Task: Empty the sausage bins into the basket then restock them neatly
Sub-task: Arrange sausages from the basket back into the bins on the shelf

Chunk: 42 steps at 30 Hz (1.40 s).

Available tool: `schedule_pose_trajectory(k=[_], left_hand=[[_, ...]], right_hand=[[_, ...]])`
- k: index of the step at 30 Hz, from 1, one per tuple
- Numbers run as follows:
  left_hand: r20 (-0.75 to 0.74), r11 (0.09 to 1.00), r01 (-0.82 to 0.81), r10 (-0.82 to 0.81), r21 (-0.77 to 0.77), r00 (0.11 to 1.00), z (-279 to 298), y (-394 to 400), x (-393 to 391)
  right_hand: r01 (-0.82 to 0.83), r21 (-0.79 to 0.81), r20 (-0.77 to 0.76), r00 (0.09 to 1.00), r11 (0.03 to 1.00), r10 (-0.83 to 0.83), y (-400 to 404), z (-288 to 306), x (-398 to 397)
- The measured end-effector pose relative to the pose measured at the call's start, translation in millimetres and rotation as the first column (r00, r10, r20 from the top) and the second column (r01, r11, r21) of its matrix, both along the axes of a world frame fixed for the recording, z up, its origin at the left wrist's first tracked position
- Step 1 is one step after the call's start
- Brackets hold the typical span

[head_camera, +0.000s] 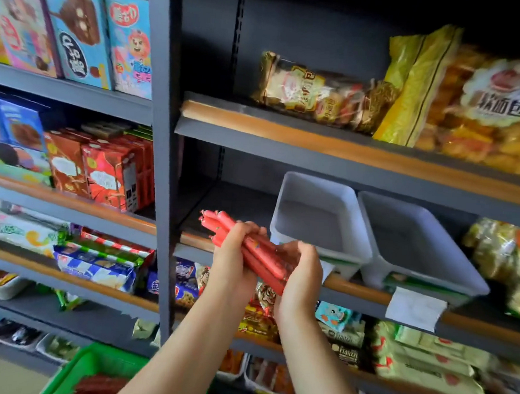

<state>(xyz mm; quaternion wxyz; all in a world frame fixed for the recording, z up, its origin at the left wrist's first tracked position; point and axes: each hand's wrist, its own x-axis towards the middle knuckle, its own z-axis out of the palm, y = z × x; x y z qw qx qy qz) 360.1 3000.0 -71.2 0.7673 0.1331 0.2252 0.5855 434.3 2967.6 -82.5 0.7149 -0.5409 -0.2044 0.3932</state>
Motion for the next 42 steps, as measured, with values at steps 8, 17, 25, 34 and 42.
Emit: schedule_pose_trajectory(k=[8,17,25,34,42], left_hand=[[-0.017,0.988,0.093,-0.092,0.127,0.996,1,-17,18],[-0.008,0.961,0.238,-0.239,0.142,0.971,6,-32,27],[-0.035,0.958,0.264,-0.262,0.115,0.965,-4,-39,29],[-0.25,0.923,0.348,-0.302,0.165,0.92,-7,-25,11],[-0.307,0.857,0.49,-0.428,0.162,0.85,-11,-28,19]], right_hand=[[0.256,0.08,0.061,0.963,0.963,-0.261,-9,13,11],[0.054,0.163,0.344,0.933,0.985,-0.108,-23,12,25],[0.104,0.212,0.302,0.939,0.972,-0.166,-32,8,11],[-0.306,-0.06,0.621,0.734,0.95,0.275,-37,0,43],[-0.357,-0.518,0.704,0.338,0.777,0.624,-34,24,73]])
